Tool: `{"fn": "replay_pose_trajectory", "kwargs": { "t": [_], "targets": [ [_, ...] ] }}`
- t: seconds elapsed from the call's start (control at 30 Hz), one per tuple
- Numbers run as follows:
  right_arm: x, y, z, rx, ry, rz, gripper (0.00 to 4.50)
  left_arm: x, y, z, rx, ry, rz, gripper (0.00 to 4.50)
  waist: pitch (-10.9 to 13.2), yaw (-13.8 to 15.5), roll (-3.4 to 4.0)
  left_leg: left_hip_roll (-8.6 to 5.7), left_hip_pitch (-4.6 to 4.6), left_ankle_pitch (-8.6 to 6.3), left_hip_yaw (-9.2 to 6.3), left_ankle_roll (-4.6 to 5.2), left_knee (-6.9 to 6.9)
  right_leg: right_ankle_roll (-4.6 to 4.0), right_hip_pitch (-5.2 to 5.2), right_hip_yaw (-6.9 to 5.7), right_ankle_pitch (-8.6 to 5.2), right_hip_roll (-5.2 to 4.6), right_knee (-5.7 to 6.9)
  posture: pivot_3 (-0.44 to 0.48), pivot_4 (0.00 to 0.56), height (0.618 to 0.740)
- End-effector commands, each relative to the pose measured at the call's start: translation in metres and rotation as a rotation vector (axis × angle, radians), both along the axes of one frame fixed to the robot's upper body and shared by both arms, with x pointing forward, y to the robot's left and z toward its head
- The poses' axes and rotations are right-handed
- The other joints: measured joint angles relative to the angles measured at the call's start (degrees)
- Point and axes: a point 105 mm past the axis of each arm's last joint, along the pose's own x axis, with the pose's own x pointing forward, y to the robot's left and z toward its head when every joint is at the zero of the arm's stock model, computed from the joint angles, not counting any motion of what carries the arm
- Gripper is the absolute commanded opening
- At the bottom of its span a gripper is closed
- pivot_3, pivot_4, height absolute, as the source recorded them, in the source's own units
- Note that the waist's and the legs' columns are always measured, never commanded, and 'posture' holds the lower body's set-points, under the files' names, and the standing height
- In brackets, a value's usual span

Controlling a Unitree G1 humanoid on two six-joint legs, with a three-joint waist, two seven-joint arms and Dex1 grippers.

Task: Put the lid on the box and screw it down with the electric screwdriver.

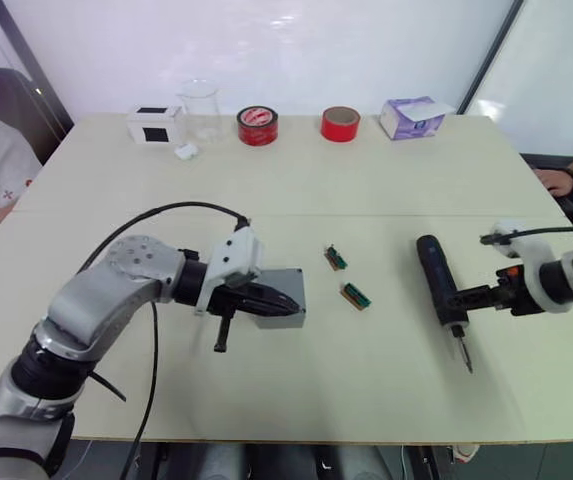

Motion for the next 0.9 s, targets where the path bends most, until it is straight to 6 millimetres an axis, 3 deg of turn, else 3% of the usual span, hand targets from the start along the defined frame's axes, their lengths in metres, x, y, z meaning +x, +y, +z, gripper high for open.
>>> {"fn": "replay_pose_trajectory", "kwargs": {
  "t": [0.03, 0.3, 0.43, 0.6, 0.67, 0.73, 0.83, 0.9],
  "targets": [
    [0.009, 0.007, 0.005, 0.014, -0.002, 0.019, 4.48, -0.005, 0.002, 0.004, -0.011, -0.029, 0.019, 0.00, 0.0, -0.1, 0.00, 0.00, 0.00, 0.00, 0.00, 0.00, 0.00, 0.00, 0.00, 0.00, 0.00, 0.00, 0.00, 0.000, 0.150, 0.740],
    [0.011, 0.010, -0.019, -0.010, 0.102, 0.069, 4.48, -0.003, 0.012, 0.002, -0.014, -0.014, 0.113, 0.00, 0.0, 0.1, 0.00, 0.01, -0.08, 0.00, -0.01, 0.00, 0.02, 0.00, -0.04, -0.03, 0.00, -0.03, 0.00, 0.000, 0.150, 0.740],
    [0.011, 0.013, -0.025, 0.002, 0.137, 0.087, 3.54, 0.000, 0.020, -0.003, -0.002, -0.002, 0.167, 0.00, 0.0, 0.1, -0.01, 0.00, -0.06, 0.00, -0.01, 0.00, 0.03, 0.00, -0.04, -0.02, 0.00, -0.04, 0.00, 0.000, 0.150, 0.740],
    [0.018, 0.013, -0.032, 0.011, 0.141, 0.058, 1.85, 0.008, 0.030, -0.003, -0.014, 0.009, 0.238, 0.00, 0.0, 0.0, -0.06, 0.04, -0.02, 0.00, -0.03, 0.00, 0.02, 0.00, -0.03, -0.05, 0.00, 0.04, 0.02, 0.000, 0.150, 0.740],
    [0.020, 0.011, -0.031, 0.007, 0.132, 0.054, 1.80, 0.012, 0.033, -0.002, -0.020, 0.012, 0.256, 0.00, -0.1, -0.1, -0.19, 0.05, 0.00, 0.00, -0.04, 0.00, 0.02, 0.00, 0.00, -0.05, 0.00, 0.04, 0.01, 0.000, 0.150, 0.740],
    [0.024, 0.007, -0.025, 0.006, 0.097, 0.048, 1.80, 0.016, 0.037, -0.001, -0.020, 0.015, 0.269, 0.00, -0.1, -0.1, -0.20, 0.06, 0.09, 0.00, -0.03, 0.00, 0.02, 0.00, 0.09, -0.05, 0.01, 0.04, 0.01, 0.000, 0.150, 0.740],
    [0.044, 0.000, -0.001, 0.009, -0.049, 0.023, 1.80, 0.027, 0.045, 0.000, -0.026, 0.019, 0.306, 0.00, -0.1, -0.2, -0.20, 0.06, 0.31, 0.00, 0.00, 0.00, 0.02, -0.04, 0.29, -0.04, -0.01, 0.04, 0.00, 0.000, 0.150, 0.740],
    [0.063, 0.003, 0.029, 0.087, -0.203, -0.003, 1.80, 0.034, 0.051, 0.002, -0.035, 0.022, 0.329, 0.00, 0.0, -0.3, -0.11, 0.05, 0.40, 0.00, 0.08, 0.00, 0.02, -0.17, 0.34, 0.01, -0.09, 0.02, 0.00, 0.000, 0.150, 0.740]
  ]
}}
